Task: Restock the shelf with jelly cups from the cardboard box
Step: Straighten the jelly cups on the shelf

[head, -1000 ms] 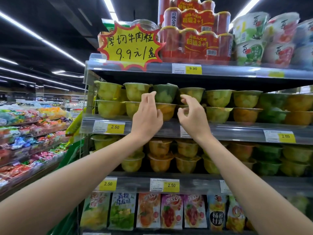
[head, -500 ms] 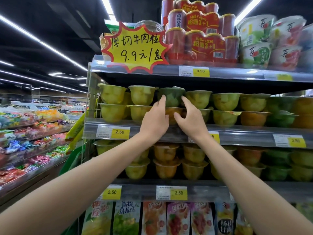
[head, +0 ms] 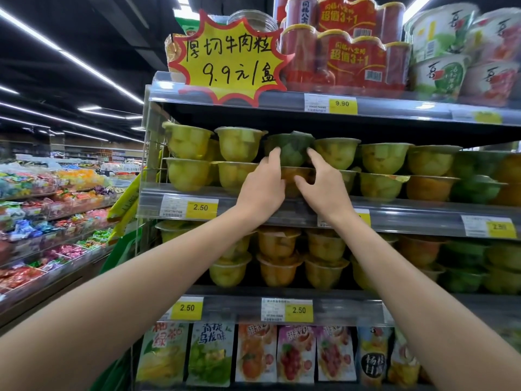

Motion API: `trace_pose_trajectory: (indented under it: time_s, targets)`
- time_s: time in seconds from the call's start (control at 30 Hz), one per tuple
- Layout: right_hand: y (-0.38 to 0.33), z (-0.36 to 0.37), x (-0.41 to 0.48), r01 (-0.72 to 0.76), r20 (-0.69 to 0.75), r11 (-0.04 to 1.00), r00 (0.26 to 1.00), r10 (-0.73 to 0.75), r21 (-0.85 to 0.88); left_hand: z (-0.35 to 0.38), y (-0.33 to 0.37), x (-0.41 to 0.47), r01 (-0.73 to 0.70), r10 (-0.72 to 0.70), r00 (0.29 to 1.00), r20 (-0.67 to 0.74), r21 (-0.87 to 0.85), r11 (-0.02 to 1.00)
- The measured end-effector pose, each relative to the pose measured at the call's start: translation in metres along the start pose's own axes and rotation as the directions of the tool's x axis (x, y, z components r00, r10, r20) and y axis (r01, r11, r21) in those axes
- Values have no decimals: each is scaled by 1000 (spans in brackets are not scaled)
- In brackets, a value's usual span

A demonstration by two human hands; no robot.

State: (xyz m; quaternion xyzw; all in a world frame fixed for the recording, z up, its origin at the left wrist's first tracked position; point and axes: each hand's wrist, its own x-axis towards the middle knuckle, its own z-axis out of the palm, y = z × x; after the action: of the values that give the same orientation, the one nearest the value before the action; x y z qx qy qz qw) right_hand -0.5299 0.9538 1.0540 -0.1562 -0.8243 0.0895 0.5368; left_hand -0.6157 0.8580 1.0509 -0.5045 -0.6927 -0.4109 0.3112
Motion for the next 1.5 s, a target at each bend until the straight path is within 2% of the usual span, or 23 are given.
trace_pose_trajectory:
  time_s: [0.17,0.27,0.4,0.5,0.63,0.73,0.83,0.93,1.07,1.33,1.5]
  targets:
    - [2,-2,-5,13,-139,1000,990,-15,-15,-8,-7,-10,-104,110,993,-41,124,987]
    - [-5,-2,-7,65,-219,998,974,-65,-4,-15,-17,-18,-177,191,976,-101,134,975]
    - [-19,2,-7,171,-219,985,962,-161,30,-22,-34,-26,-201,235,943,-236,159,967]
    - [-30,11,-7,205,-170,976,967,-189,77,-24,-48,-27,-147,197,940,-278,191,971]
    - [-44,25,-7,188,-46,973,982,-184,135,-33,-60,-28,-30,74,970,-233,187,982]
    - [-49,33,-4,163,32,975,985,-169,149,-42,-67,-25,8,31,978,-204,187,982]
    - [-51,41,-2,154,74,978,984,-165,139,-47,-72,-23,28,-12,991,-134,118,993]
    - [-50,45,-3,166,68,979,982,-175,116,-47,-76,-25,-59,69,992,-110,91,994]
    - [-50,49,-2,171,50,982,983,-175,79,-47,-81,-24,-84,98,987,-131,109,990]
    - [-49,51,2,163,64,986,984,-164,30,-46,-80,-19,-75,82,990,-114,70,995]
    - [-49,52,5,152,56,988,987,-151,-18,-46,-78,-8,-18,19,999,-37,15,1000]
